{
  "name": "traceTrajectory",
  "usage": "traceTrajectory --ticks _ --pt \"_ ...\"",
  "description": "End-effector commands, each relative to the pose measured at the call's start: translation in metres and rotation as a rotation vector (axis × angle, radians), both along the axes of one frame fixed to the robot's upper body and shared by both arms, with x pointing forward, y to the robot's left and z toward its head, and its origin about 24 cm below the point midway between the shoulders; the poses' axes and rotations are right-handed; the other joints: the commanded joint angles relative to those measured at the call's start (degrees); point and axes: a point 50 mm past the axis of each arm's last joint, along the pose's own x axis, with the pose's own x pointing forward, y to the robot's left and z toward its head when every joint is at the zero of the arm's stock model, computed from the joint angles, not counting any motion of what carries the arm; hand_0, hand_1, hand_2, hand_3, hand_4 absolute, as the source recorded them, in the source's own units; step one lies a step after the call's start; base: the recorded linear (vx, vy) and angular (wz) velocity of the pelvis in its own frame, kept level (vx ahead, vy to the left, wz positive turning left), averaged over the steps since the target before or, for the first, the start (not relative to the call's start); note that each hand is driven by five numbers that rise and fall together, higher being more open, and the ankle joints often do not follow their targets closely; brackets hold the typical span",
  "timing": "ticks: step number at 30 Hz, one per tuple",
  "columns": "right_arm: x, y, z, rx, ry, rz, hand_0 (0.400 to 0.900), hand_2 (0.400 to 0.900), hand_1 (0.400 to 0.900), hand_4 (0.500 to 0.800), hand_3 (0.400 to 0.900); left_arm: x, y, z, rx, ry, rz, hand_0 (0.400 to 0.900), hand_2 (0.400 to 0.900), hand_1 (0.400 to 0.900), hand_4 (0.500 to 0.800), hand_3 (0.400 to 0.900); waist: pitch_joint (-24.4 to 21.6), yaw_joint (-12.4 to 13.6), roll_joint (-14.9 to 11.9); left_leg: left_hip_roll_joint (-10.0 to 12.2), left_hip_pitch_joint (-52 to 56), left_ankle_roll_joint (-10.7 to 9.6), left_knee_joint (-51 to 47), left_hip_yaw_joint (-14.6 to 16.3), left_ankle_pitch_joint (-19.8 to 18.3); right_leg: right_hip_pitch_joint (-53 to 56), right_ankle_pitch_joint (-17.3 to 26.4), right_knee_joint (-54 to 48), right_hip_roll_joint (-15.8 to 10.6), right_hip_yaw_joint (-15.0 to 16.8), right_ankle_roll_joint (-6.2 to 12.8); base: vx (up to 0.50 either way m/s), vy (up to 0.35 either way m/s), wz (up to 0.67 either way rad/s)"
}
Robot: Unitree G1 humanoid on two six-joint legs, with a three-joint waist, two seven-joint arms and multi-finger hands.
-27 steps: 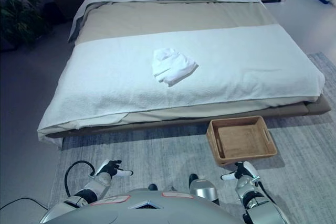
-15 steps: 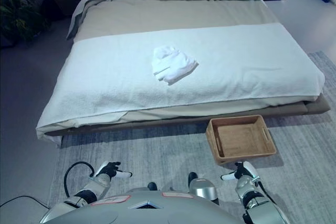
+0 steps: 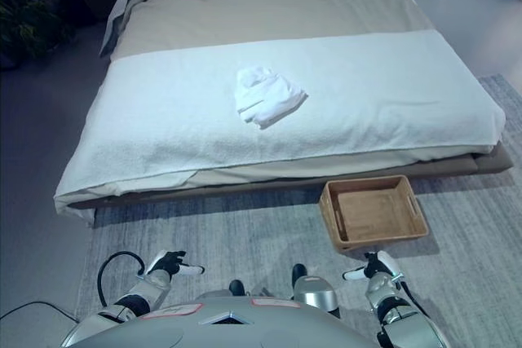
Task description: Put the clothes on the bed into the basket.
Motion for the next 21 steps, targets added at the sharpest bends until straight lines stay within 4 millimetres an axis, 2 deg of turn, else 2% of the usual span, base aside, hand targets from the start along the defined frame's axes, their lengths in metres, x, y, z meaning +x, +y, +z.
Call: traceTrajectory --ticks 1,3,4,5,6,7,10,11,15,17,19,21 --pt "0.039 -0.02 0.017 -0.095 -0.071 0.049 0.9 0.9 0.9 0.8 0.9 0.047 0.01 0.017 0.057 -0.127 -0.025 0.9 0.9 0.9 0.8 0.9 2.73 0.46 -0.16 -5.33 0.61 4.94 0.3 1.62 -4.45 -2.54 -5.29 8.99 -1.47 3.83 4.21 0.05 0.208 0.04" --pt "0.037 -0.023 0.018 -0.096 -0.071 0.028 0.9 0.9 0.9 0.8 0.9 0.053 0.008 0.019 0.047 -0.144 -0.03 0.9 0.9 0.9 0.8 0.9 3.27 0.01 0.01 -6.15 0.95 6.0 0.3 0.96 -4.87 -6.58 -4.85 18.3 -2.15 4.01 4.89 0.05 0.24 0.22" --pt "0.036 -0.026 0.019 -0.101 -0.076 0.009 0.9 0.9 0.9 0.8 0.9 0.057 0.008 0.021 0.042 -0.158 -0.031 0.9 0.9 0.9 0.8 0.9 4.2 -0.65 -0.03 -6.81 1.3 6.78 0.49 0.46 -5.06 -9.5 -2.16 24.65 -2.73 5.01 5.13 0.02 0.259 0.37" --pt "0.037 -0.028 0.02 -0.1 -0.084 0.0 0.9 0.9 0.9 0.8 0.9 0.062 0.008 0.024 0.042 -0.174 -0.035 0.9 0.9 0.9 0.8 0.9 5.37 -1.5 -0.02 -7.07 1.64 7.38 0.69 -0.08 -5.07 -12.44 -0.48 30.44 -2.57 6.05 4.86 -0.01 0.174 0.28" --pt "0.037 -0.028 0.02 -0.1 -0.085 0.0 0.9 0.9 0.9 0.8 0.9 0.062 0.008 0.024 0.042 -0.174 -0.035 0.9 0.9 0.9 0.8 0.9 5.22 -1.41 -0.01 -7.07 1.45 7.37 0.68 0.01 -5.01 -12.66 -0.39 30.44 -2.54 6.14 4.86 0.08 0.207 0.36" --pt "0.031 -0.029 0.018 -0.091 -0.082 -0.037 0.9 0.9 0.9 0.8 0.9 0.066 0.008 0.025 0.047 -0.18 -0.048 0.9 0.9 0.9 0.8 0.9 6.26 -2.8 0.39 -7.08 2.64 7.63 0.3 -0.61 -5.62 -16.93 -1.24 36.39 -1.12 7.25 3.99 0.18 0.184 0.27" --pt "0.026 -0.033 0.018 -0.099 -0.08 -0.071 0.9 0.9 0.9 0.8 0.9 0.071 0.009 0.028 0.059 -0.188 -0.063 0.9 0.9 0.9 0.8 0.9 6.7 -5.0 0.76 -7.37 5.37 6.76 0.3 -1.78 -7.39 -20.83 -2.81 28.88 2.14 6.83 3.73 0.24 0.119 0.28" --pt "0.026 -0.033 0.018 -0.099 -0.08 -0.071 0.9 0.9 0.9 0.8 0.9 0.071 0.009 0.028 0.059 -0.188 -0.063 0.9 0.9 0.9 0.8 0.9 6.65 -4.97 0.81 -7.32 5.29 6.75 0.3 -1.74 -7.35 -20.82 -2.63 28.64 2.19 6.83 3.72 0.22 0.037 0.18" --pt "0.022 -0.04 0.02 -0.103 -0.089 -0.11 0.9 0.9 0.9 0.8 0.9 0.077 0.005 0.03 0.055 -0.199 -0.091 0.9 0.9 0.9 0.8 0.9 6.23 -7.03 0.24 -8.65 11.07 4.97 0.3 -3.59 -11.24 -21.8 4.48 4.24 4.13 4.01 6.22 0.43 0.01 0.23" --pt "0.014 -0.043 0.019 -0.107 -0.078 -0.124 0.9 0.9 0.9 0.8 0.9 0.081 0.003 0.031 0.045 -0.213 -0.1 0.9 0.9 0.9 0.8 0.9 6.06 -7.99 0.34 -8.3 14.03 3.79 0.3 -4.98 -11.77 -22.46 5.61 0.05 5.46 3.16 6.63 0.57 -0.044 0.46" --pt "0.005 -0.047 0.019 -0.107 -0.074 -0.142 0.9 0.9 0.9 0.8 0.9 0.08 0.002 0.031 0.039 -0.215 -0.119 0.9 0.9 0.9 0.8 0.9 5.24 -9.35 1.0 -7.55 16.67 3.18 0.3 -6.82 -10.87 -22.1 6.0 3.32 7.01 4.43 5.36 0.62 -0.103 0.63" --pt "0.005 -0.049 0.019 -0.107 -0.071 -0.149 0.9 0.9 0.9 0.8 0.9 0.074 -0.001 0.027 0.04 -0.192 -0.121 0.9 0.9 0.9 0.8 0.9 4.07 -9.77 2.37 -6.0 17.02 1.62 2.49 -7.69 -5.54 -20.23 6.8 3.34 8.25 5.65 3.73 0.62 -0.142 0.34"
